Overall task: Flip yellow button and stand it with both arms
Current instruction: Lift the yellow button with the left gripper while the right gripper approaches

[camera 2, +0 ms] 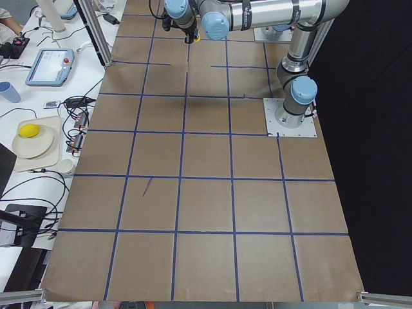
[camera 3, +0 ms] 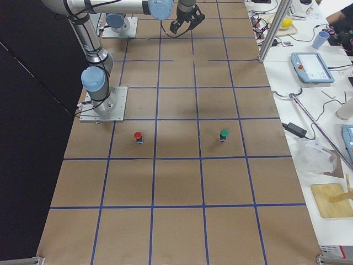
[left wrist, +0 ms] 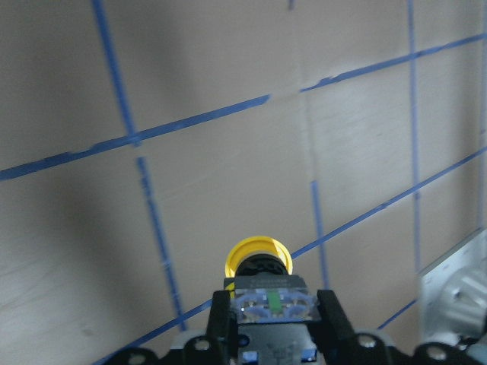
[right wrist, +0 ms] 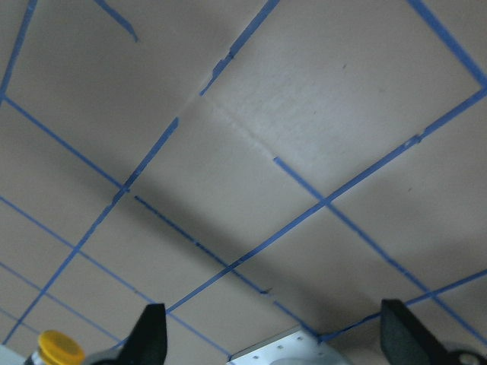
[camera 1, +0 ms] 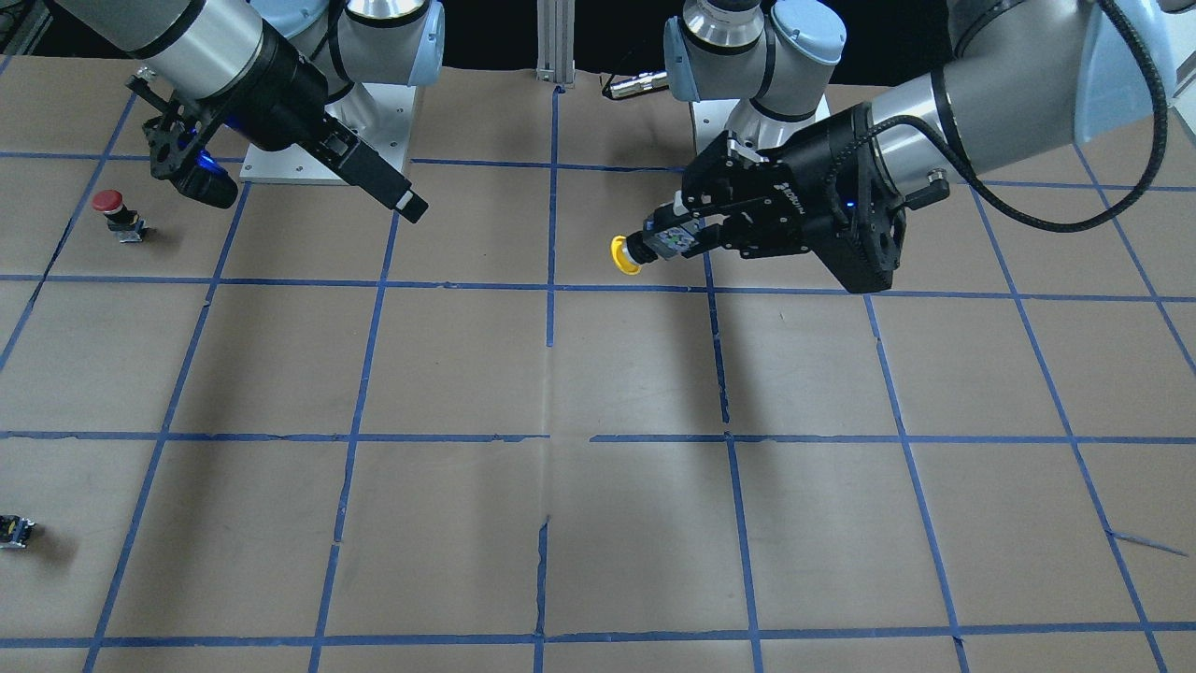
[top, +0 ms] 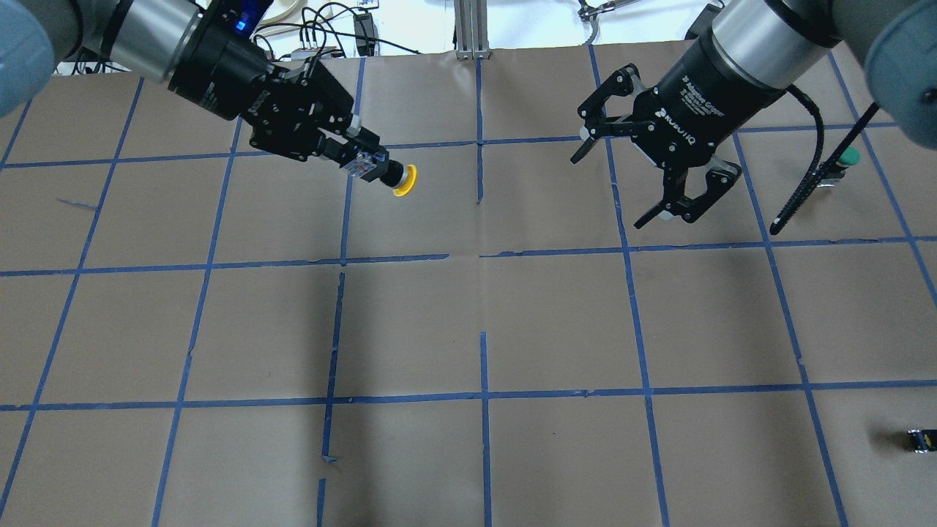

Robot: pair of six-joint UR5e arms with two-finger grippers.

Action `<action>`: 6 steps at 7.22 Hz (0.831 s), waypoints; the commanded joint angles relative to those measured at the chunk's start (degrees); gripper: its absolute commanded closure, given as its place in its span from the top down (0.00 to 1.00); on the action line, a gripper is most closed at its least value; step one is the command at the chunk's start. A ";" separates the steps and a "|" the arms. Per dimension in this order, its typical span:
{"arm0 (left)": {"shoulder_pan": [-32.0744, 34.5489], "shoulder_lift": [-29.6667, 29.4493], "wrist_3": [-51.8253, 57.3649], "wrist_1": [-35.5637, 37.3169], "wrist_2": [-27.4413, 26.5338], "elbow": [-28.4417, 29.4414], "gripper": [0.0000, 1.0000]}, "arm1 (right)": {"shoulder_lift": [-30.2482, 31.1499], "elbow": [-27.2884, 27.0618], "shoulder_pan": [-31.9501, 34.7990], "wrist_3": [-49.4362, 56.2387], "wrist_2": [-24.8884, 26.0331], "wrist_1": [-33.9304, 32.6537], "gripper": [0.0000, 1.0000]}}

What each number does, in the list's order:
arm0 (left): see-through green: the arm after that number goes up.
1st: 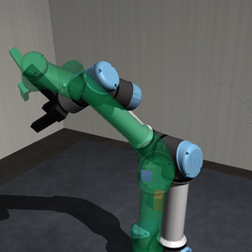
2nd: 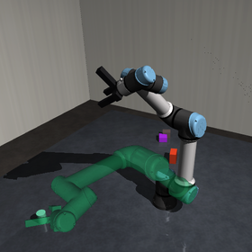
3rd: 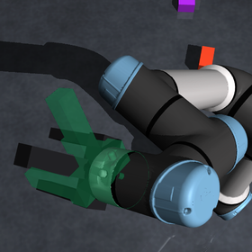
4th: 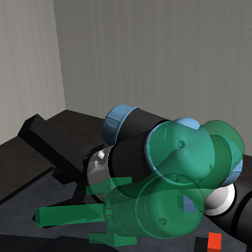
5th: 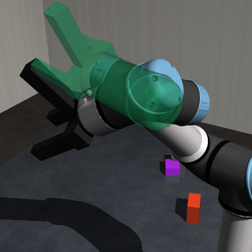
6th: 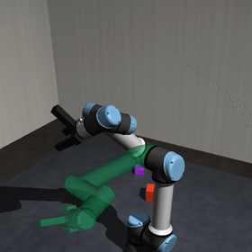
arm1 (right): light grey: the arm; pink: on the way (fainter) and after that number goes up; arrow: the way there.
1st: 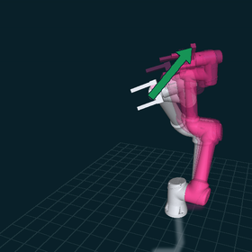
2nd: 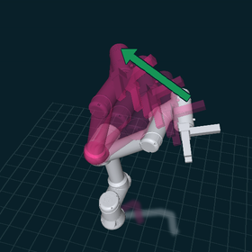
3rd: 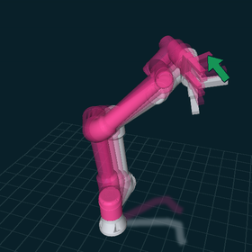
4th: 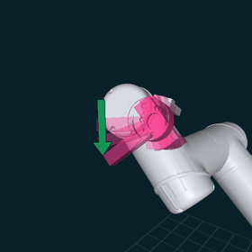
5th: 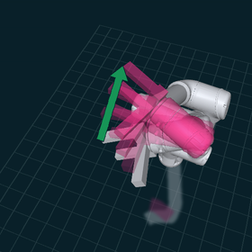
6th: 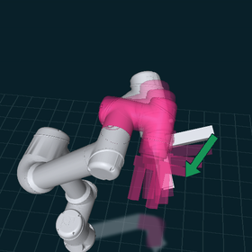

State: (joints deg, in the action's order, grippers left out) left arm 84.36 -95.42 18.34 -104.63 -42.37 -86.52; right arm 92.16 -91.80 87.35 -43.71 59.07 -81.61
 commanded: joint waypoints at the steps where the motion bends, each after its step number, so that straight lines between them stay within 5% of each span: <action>1: 1.24 1.11 -3.29 1.09 13.91 -0.66 0.02 | 0.21 -0.22 -1.65 -5.59 -9.92 0.22 1.00; 3: 1.33 0.68 -4.70 1.09 22.90 -0.84 0.02 | 0.29 -0.39 -5.41 -9.70 -19.12 0.66 1.00; 6: 1.59 0.06 -9.89 1.44 29.34 -0.93 0.02 | 0.38 -0.39 -5.61 -9.73 -30.91 0.75 1.00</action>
State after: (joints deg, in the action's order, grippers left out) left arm 85.83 -95.17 10.01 -103.39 -15.85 -87.39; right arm 92.52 -92.19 81.82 -53.37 32.64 -80.63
